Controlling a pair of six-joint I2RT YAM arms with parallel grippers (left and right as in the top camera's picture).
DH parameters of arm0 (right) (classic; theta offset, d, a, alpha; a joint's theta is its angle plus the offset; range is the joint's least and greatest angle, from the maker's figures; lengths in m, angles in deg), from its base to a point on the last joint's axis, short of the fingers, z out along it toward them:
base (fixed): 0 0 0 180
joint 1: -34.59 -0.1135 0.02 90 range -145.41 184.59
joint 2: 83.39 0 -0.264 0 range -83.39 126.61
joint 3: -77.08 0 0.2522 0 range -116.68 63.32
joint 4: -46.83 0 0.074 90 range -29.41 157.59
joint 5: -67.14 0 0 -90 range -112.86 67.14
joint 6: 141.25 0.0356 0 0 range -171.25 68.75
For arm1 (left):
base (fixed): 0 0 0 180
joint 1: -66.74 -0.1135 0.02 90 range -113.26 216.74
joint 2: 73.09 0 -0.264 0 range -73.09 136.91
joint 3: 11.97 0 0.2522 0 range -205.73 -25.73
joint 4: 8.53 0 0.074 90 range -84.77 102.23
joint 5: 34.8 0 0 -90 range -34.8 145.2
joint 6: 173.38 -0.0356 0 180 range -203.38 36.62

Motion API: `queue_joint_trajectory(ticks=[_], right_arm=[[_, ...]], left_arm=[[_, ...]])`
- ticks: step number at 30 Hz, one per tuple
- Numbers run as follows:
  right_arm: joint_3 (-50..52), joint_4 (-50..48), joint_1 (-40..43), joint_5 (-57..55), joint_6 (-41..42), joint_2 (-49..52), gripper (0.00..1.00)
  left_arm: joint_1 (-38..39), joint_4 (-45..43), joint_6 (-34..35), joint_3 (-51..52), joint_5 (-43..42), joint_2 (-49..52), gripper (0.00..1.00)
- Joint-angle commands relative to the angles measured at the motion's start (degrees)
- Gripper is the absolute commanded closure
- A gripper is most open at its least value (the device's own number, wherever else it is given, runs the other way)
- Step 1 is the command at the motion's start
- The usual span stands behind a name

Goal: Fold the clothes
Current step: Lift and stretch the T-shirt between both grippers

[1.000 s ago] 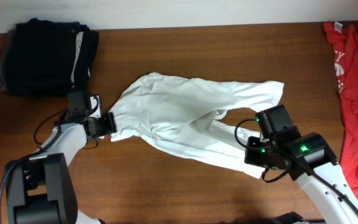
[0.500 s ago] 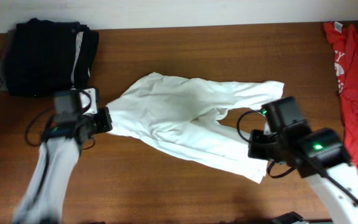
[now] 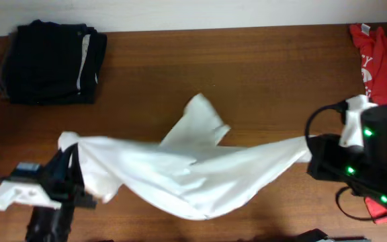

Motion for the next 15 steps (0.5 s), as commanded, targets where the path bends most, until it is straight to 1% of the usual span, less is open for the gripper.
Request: queue_joint_trajectory(ticks=[1, 4, 7, 12, 13, 14, 15], right_arm=[[-3.04, 0.28, 0.2, -1.2, -0.42, -0.11, 0.96], [-3.02, 0.15, 0.2, -4.96, -0.39, 1.07, 0.96], [-3.02, -0.35, 0.2, -10.27, -0.37, 4.15, 0.96], [-3.02, -4.63, 0.22, -14.75, -0.42, 15.69, 0.96], [-3.02, -5.7, 0.22, -15.56, -0.44, 18.86, 0.94], [-3.02, -6.34, 0.28, -16.09, -0.59, 21.42, 0.85], [-3.02, -6.88, 0.35, -16.15, -1.27, 24.22, 0.73]], left_arm=[[-0.22, 3.34, 0.98, -0.87, 1.73, 0.52, 0.99], [-0.22, 6.54, 0.98, -0.83, 2.93, 1.86, 0.99], [-0.22, 7.91, 0.98, -0.83, 6.88, 3.96, 0.99], [-0.22, 8.09, 0.98, -0.83, 9.2, 11.3, 0.99], [-0.22, 8.31, 0.98, -0.83, 9.2, 13.7, 0.99], [-0.22, 8.59, 0.98, -0.83, 9.18, 15.85, 0.99], [-0.22, 9.07, 0.98, -0.83, 9.2, 18.1, 0.99]])
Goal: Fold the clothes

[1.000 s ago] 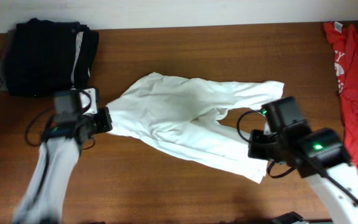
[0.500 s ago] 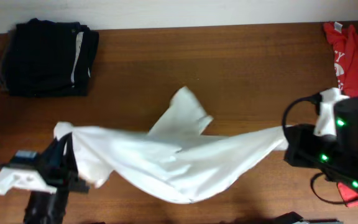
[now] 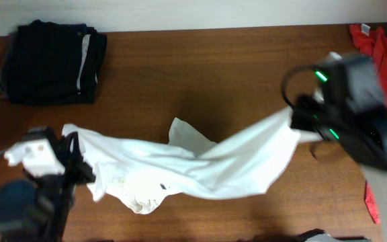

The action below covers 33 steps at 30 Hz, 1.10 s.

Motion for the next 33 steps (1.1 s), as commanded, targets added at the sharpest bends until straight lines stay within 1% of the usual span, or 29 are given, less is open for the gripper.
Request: queue_joint_trajectory(ticks=[1, 2, 7, 10, 13, 16, 19, 21, 22, 23, 25, 27, 28, 32, 33], right_arm=[[-0.39, -1.44, 0.66, -4.44, -1.2, 10.58, 0.16], [-0.39, -1.44, 0.87, -4.42, -1.2, 12.81, 0.02], [-0.39, 2.51, 3.3, -0.26, -1.2, 25.03, 0.02], [-0.39, 5.6, 3.54, 2.64, -1.2, 26.45, 0.02], [-0.37, 9.22, 2.27, 4.22, -0.63, 23.82, 0.0], [1.88, 10.16, -0.94, 4.37, -0.07, 19.04, 0.0], [9.07, 8.5, -6.05, 4.39, 2.64, 11.74, 0.0], [17.27, 4.44, -10.43, 4.61, 4.35, 5.95, 0.0], [23.71, 0.59, -13.09, 4.61, 6.69, 2.14, 0.09], [27.89, -2.21, -14.45, 4.7, 8.13, -0.02, 0.15], [35.87, -7.5, -16.22, 6.23, 9.9, -3.56, 0.21], [43.23, -13.07, -16.35, 11.02, 10.45, -5.55, 0.32], [47.58, -16.68, -16.2, 14.03, 10.45, -5.7, 0.41], [55.98, -23.65, -16.2, 16.41, 10.49, -3.93, 0.48], [57.37, -24.35, -16.2, 16.35, 10.51, -3.23, 0.48]], left_arm=[[-0.22, 1.7, 0.72, -0.13, 1.86, 9.64, 0.99], [-0.22, 2.47, 0.7, -0.13, 1.88, 12.13, 0.99], [-0.22, 2.99, 0.72, -0.13, 2.95, 26.12, 0.99], [-0.22, 2.38, 0.72, -0.13, 3.17, 32.7, 0.99], [-0.22, 2.14, 0.72, -0.13, 4.74, 37.07, 0.99], [-0.22, 2.16, 0.74, -0.13, 6.75, 38.38, 0.99], [-0.22, 2.14, 0.74, -0.13, 6.93, 38.38, 0.99], [-0.22, 2.29, 0.74, -0.13, 6.93, 38.4, 0.99], [-0.22, 2.64, 0.74, -0.13, 6.93, 38.4, 0.99], [-0.22, 2.97, 0.74, -0.13, 6.93, 38.4, 0.99], [-0.22, 3.72, 0.74, -0.13, 6.91, 38.4, 0.99], [-0.22, 4.33, 0.74, -0.13, 6.91, 38.4, 0.99], [-0.22, 4.7, 0.74, -0.13, 6.91, 38.4, 0.99], [-0.22, 5.16, 0.74, -0.13, 6.71, 38.4, 0.99], [-0.22, 5.33, 0.74, -0.13, 6.71, 38.4, 0.99]])
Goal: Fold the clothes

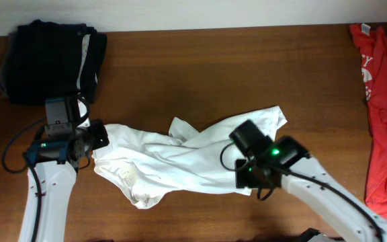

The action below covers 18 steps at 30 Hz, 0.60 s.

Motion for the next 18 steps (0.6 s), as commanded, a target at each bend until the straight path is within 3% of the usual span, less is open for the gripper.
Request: queue_joint_trajectory(ticks=[1, 18], right_arm=[[4.66, -1.6, -0.2, 2.91, 2.25, 1.84, 0.48], [13.86, -13.97, -0.2, 4.68, 5.11, 10.73, 0.52]], left_arm=[[-0.22, 0.48, 0.74, -0.2, 0.35, -0.07, 0.99], [-0.22, 0.59, 0.74, -0.2, 0.35, -0.07, 0.99]])
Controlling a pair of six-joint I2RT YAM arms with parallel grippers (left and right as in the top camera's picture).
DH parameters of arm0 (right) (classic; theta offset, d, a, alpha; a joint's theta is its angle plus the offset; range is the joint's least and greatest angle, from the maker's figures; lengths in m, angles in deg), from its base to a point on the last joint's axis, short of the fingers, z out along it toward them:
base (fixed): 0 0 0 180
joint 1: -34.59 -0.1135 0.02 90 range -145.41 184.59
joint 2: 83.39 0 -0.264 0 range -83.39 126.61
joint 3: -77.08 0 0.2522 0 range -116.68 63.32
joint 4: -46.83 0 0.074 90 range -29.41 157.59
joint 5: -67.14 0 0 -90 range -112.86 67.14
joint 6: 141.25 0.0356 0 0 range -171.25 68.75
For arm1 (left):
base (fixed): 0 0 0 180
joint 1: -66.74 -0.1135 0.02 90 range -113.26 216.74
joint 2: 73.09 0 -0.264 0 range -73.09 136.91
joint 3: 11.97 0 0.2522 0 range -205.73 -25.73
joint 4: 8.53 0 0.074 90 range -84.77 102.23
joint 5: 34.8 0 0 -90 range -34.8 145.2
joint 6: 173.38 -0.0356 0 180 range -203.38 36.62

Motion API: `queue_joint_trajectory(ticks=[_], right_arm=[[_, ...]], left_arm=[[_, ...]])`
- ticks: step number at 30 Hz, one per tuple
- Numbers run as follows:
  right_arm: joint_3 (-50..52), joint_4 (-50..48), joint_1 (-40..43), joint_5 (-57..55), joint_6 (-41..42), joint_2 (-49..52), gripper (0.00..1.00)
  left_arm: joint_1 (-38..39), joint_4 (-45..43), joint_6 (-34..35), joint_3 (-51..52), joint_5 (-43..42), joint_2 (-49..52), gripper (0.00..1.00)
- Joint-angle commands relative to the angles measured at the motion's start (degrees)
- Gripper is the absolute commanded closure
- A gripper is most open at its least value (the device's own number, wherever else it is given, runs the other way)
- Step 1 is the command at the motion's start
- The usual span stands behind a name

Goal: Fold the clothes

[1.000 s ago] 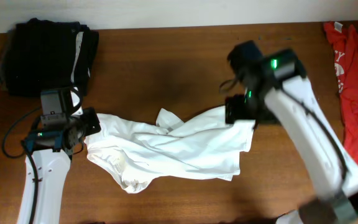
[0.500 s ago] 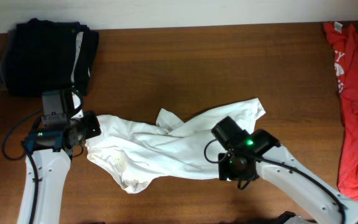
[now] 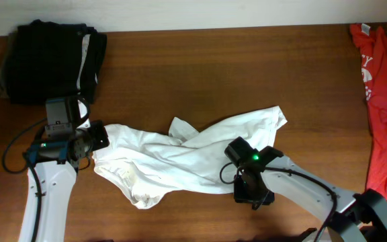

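A white shirt [image 3: 180, 161] lies crumpled across the middle of the table, one corner reaching out at the right [image 3: 274, 117]. My left gripper [image 3: 103, 136] sits at the shirt's left end, shut on the cloth there. My right gripper [image 3: 250, 191] hovers at the shirt's lower right edge, pointing down, open and holding no cloth. Its fingers are mostly hidden under the wrist.
A folded black garment [image 3: 49, 60] lies at the back left corner. A red shirt [image 3: 385, 114] is spread loosely along the right edge. The brown table [image 3: 213, 74] shows bare wood behind the white shirt.
My right gripper has drawn back a little toward the front edge, off the white cloth. The left gripper and the shirt lie as before.
Both grippers first held the white shirt stretched between them above the table, then carried it further back. By 0.6 s ago it lay crumpled on the table, the right corner was let go and the right gripper was over the shirt's lower edge. Now that gripper sits just off the cloth.
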Motion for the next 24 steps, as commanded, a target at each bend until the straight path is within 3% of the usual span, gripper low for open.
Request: queue_joint_trajectory(ticks=[1, 15, 20, 24], right_arm=[[0.66, -1.7, -0.2, 0.94, 0.79, 0.46, 0.51], [0.76, -5.49, -0.13, -3.48, 0.81, 2.36, 0.5], [0.76, -5.79, 3.65, -3.54, 0.76, 5.84, 0.5], [0.79, -6.12, 6.88, -2.29, 0.52, 7.54, 0.57]], left_arm=[[-0.22, -0.11, 0.74, -0.2, 0.35, -0.07, 0.99], [-0.22, -0.09, 0.74, -0.2, 0.35, -0.07, 0.99], [-0.22, -0.09, 0.76, -0.2, 0.35, -0.07, 0.99], [-0.22, -0.11, 0.74, -0.2, 0.35, -0.07, 0.99]])
